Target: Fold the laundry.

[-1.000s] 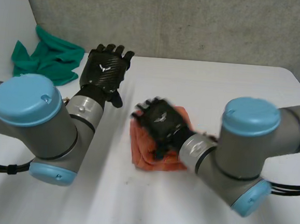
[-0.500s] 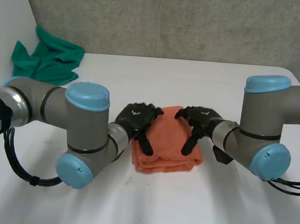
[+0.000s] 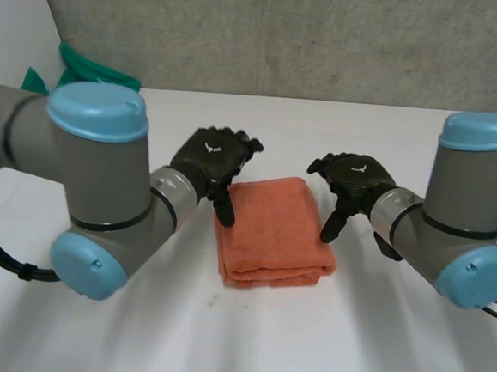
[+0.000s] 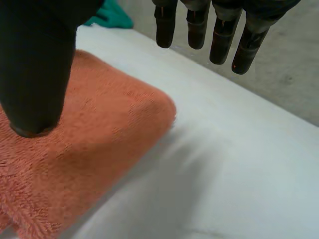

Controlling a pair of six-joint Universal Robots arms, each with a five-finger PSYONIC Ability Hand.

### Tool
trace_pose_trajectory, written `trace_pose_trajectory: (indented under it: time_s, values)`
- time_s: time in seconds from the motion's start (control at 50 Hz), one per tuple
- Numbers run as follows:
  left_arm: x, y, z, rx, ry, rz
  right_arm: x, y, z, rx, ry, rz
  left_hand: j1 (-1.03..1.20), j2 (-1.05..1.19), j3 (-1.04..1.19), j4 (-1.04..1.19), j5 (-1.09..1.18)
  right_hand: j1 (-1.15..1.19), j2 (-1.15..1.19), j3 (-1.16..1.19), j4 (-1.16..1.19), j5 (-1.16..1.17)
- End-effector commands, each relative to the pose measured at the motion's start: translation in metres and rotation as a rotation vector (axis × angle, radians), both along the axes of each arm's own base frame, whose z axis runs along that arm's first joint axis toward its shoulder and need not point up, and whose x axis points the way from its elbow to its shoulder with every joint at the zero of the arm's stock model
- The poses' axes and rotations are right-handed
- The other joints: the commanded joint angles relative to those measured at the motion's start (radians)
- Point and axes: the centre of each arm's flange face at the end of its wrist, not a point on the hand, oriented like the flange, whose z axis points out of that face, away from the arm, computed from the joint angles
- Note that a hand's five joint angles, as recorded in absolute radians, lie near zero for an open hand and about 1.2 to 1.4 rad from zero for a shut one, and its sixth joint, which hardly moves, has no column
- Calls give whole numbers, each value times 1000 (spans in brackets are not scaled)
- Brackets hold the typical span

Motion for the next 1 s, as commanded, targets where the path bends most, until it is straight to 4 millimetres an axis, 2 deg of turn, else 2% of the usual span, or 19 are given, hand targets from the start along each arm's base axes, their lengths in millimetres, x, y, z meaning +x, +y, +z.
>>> trace_pose_trajectory:
  time_s: [0.02,0.12,0.28,0.42,0.76,0.84,0.86,1.0]
  values:
    - [10,11,27,-31,39,-35,-42,3,2,42,-80,-199,15,0,-7,1,-21,-17,-44,-39,-61,-54]
    - [12,25,35,-12,62,-116,-50,18,-20,166,-114,-232,18,3,-4,4,-18,-17,-44,-39,-61,-54]
    - [12,31,36,16,81,-151,-42,34,-43,310,-182,-160,18,3,-4,4,-18,-17,-44,-39,-61,-54]
    - [12,31,36,17,82,-149,-33,27,-63,388,-252,-160,18,3,-4,4,-18,75,49,53,32,38]
    - [15,29,35,21,81,-139,8,26,-77,375,-272,-74,15,0,-7,1,-21,246,219,224,202,209]
    - [16,28,34,25,81,-136,14,22,-80,375,-284,-79,15,0,-7,1,-21,383,356,361,339,346]
    - [16,28,34,25,81,-136,14,19,-81,367,-284,-92,15,0,-7,1,-21,526,499,504,482,489]
    - [16,27,33,27,79,-133,12,3,-71,303,-289,-152,15,0,-7,1,-21,1079,1052,1057,1035,1042]
